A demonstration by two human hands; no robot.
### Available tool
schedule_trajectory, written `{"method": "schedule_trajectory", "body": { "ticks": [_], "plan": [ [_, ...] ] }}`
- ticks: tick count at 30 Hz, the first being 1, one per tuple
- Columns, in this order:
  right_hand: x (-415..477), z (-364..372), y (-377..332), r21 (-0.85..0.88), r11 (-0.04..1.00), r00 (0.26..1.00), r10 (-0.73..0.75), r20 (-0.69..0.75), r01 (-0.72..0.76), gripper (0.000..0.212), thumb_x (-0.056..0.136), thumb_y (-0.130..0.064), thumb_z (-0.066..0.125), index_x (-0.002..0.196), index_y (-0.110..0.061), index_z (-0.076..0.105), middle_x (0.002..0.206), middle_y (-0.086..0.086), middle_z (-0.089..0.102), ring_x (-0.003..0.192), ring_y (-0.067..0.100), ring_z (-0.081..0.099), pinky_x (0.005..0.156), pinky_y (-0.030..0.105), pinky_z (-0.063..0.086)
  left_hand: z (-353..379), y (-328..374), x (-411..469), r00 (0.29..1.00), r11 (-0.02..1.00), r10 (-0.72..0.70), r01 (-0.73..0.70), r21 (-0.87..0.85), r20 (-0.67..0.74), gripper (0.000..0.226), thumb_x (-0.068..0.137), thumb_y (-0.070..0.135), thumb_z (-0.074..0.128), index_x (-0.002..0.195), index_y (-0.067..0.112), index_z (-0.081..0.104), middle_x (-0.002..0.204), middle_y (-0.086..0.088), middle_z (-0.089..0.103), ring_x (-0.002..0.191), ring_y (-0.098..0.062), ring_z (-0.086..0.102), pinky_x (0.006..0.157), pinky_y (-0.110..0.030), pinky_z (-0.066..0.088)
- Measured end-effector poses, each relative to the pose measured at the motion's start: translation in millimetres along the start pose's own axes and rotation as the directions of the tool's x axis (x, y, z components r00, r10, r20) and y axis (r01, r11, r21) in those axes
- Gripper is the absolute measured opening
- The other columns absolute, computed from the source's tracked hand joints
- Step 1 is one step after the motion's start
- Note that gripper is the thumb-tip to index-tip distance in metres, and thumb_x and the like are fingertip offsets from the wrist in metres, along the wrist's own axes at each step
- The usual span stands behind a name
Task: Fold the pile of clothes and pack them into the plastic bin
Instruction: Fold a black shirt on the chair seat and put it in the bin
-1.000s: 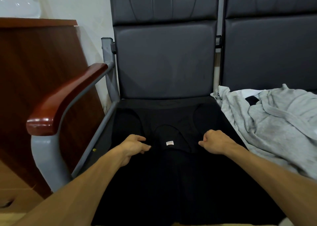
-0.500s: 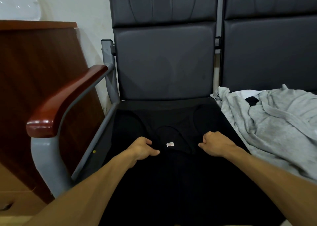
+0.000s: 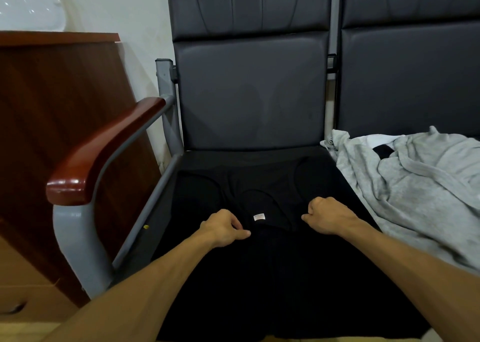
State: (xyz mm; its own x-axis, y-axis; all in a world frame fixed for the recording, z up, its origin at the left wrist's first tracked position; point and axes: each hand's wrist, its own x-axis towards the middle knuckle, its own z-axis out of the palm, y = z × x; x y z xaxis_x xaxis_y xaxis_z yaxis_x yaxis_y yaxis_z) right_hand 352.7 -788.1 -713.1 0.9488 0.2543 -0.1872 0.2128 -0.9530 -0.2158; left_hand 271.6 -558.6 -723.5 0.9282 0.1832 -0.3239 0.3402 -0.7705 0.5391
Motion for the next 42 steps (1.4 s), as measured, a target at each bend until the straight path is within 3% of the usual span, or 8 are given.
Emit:
{"method": "schedule_trajectory", "body": {
  "ticks": [9, 15, 21, 26, 30, 34, 37, 42],
  "plan": [
    [-2.9, -8.5, 3.3, 0.348, 0.937, 0.995, 0.044, -0.086, -0.011, 0.034, 0.092, -0.035, 0.059, 0.069, -0.011, 0.052, 0.068, 0.004, 0.058, 0.064, 0.016, 0.056, 0.060, 0.025, 0.047, -6.0, -8.4, 4.6, 0.985, 0.967, -0.052, 0.008, -0.256, -0.166, 0.008, 0.089, 0.035, 0.059, 0.091, 0.028, 0.058, 0.094, 0.004, 0.064, 0.094, -0.017, 0.062, 0.096, -0.042, 0.049],
    [-4.2, -6.6, 1.4, 0.281, 0.960, 1.000, 0.012, -0.023, -0.005, 0.035, 0.089, -0.038, 0.063, 0.068, -0.012, 0.056, 0.070, 0.003, 0.061, 0.068, 0.016, 0.060, 0.064, 0.025, 0.048, -1.2, -2.5, -4.2, 0.997, 0.983, 0.065, -0.056, 0.173, -0.045, 0.031, 0.087, 0.042, 0.066, 0.111, 0.023, 0.061, 0.102, 0.008, 0.061, 0.103, -0.010, 0.057, 0.105, -0.034, 0.037],
    [2.0, -1.6, 3.6, 0.121, 0.992, 0.993, 0.040, -0.112, -0.026, 0.035, 0.090, -0.036, 0.057, 0.065, -0.014, 0.047, 0.069, 0.002, 0.056, 0.067, 0.018, 0.059, 0.065, 0.030, 0.052, -14.2, -4.5, -0.9, 0.930, 0.959, -0.117, 0.014, -0.282, -0.349, 0.021, 0.097, 0.036, 0.047, 0.093, 0.017, 0.054, 0.082, -0.001, 0.061, 0.084, -0.022, 0.060, 0.095, -0.046, 0.046],
    [4.5, -1.6, 5.8, 0.123, 0.990, 0.992, 0.074, -0.100, -0.061, 0.035, 0.089, -0.036, 0.057, 0.063, -0.015, 0.045, 0.070, 0.003, 0.056, 0.064, 0.018, 0.058, 0.061, 0.028, 0.049, -23.7, -6.0, -2.3, 0.903, 0.577, -0.256, -0.143, -0.804, -0.344, 0.017, 0.095, 0.018, 0.057, 0.108, 0.007, 0.056, 0.088, -0.003, 0.074, 0.080, -0.024, 0.071, 0.068, -0.036, 0.059],
    [3.8, 0.2, 2.2, 0.067, 0.996, 0.996, 0.059, -0.064, -0.054, 0.030, 0.089, -0.033, 0.057, 0.066, -0.015, 0.050, 0.071, 0.001, 0.058, 0.065, 0.016, 0.059, 0.061, 0.027, 0.050, -28.8, -5.9, -9.8, 0.865, 0.502, -0.380, -0.104, -0.859, -0.327, 0.023, 0.088, 0.011, 0.068, 0.108, 0.005, 0.059, 0.085, -0.006, 0.068, 0.071, -0.018, 0.065, 0.049, -0.025, 0.051],
    [3.7, 0.1, 2.2, 0.038, 0.998, 0.996, 0.062, -0.060, -0.060, 0.027, 0.089, -0.033, 0.057, 0.069, -0.015, 0.052, 0.073, 0.001, 0.058, 0.067, 0.016, 0.058, 0.064, 0.028, 0.049, -32.5, -18.0, -7.5, 0.879, 0.580, -0.381, -0.014, -0.814, -0.287, 0.023, 0.089, 0.028, 0.068, 0.105, 0.013, 0.062, 0.096, -0.010, 0.067, 0.086, -0.024, 0.065, 0.076, -0.038, 0.056],
    [5.1, 0.2, 3.5, 0.034, 0.998, 0.997, 0.055, -0.048, -0.054, 0.029, 0.089, -0.033, 0.057, 0.067, -0.015, 0.050, 0.073, 0.001, 0.057, 0.070, 0.018, 0.060, 0.069, 0.030, 0.052, -36.9, -18.4, -9.7, 0.896, 0.593, -0.337, -0.038, -0.805, -0.290, 0.015, 0.095, 0.020, 0.055, 0.095, 0.018, 0.069, 0.087, -0.006, 0.066, 0.073, -0.017, 0.059, 0.071, -0.033, 0.050],
    [6.6, 2.3, 3.6, 0.012, 0.999, 0.999, 0.042, -0.035, -0.041, 0.025, 0.088, -0.034, 0.057, 0.072, -0.016, 0.053, 0.076, 0.000, 0.057, 0.075, 0.019, 0.061, 0.072, 0.031, 0.053, -38.5, -22.5, -14.1, 0.961, 0.538, -0.166, -0.100, -0.837, -0.222, 0.017, 0.092, 0.008, 0.060, 0.103, 0.018, 0.067, 0.100, -0.004, 0.069, 0.095, -0.016, 0.067, 0.085, -0.028, 0.048]
  ]
}}
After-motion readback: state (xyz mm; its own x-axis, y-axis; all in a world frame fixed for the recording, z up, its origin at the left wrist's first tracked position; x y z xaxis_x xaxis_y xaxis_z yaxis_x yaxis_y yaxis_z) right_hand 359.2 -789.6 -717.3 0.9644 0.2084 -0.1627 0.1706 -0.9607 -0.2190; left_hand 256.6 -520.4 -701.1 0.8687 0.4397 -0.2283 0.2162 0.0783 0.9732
